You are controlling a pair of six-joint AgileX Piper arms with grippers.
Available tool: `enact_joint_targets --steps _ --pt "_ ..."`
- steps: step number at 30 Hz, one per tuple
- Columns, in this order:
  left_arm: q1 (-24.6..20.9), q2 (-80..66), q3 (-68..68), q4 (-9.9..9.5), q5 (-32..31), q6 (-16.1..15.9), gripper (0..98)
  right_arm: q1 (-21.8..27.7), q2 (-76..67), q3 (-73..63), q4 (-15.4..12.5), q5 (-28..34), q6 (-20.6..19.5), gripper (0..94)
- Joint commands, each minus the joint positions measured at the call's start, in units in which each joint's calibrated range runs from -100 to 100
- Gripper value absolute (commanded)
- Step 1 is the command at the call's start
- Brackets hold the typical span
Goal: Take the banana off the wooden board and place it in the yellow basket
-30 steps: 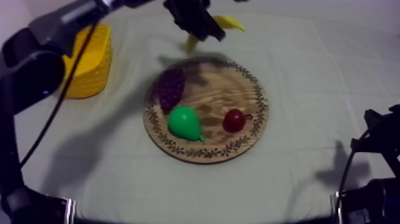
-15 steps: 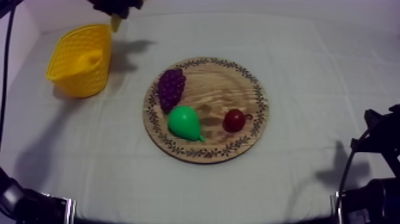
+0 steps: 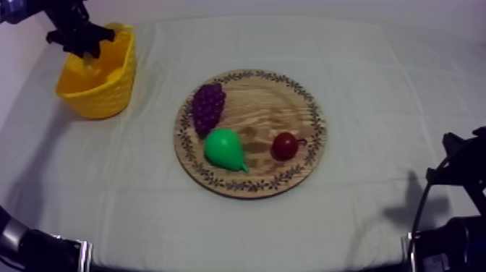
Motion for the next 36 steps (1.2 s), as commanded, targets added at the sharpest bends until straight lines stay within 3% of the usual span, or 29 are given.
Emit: enact_joint_targets --steps 1,15,27,36 --pt "-0.49 0.11 1.94 0.06 -1.11 0.12 31.3 0.02 -0.02 -0.03 0.01 -0.02 0.00 0.3" --pt "-1.59 2.87 6.01 1.55 -8.32 1.01 32.0 0.02 -0.02 -0.03 0.01 -0.02 0.00 0.3" --pt "-3.86 5.03 9.79 5.23 -16.86 -1.72 42.6 0.02 -0.02 -0.03 0.01 -0.02 0.00 0.3" --pt "-3.42 1.13 10.30 6.67 -18.21 -3.62 35.0 0.02 -0.02 -0.03 0.01 -0.02 0.00 0.3"
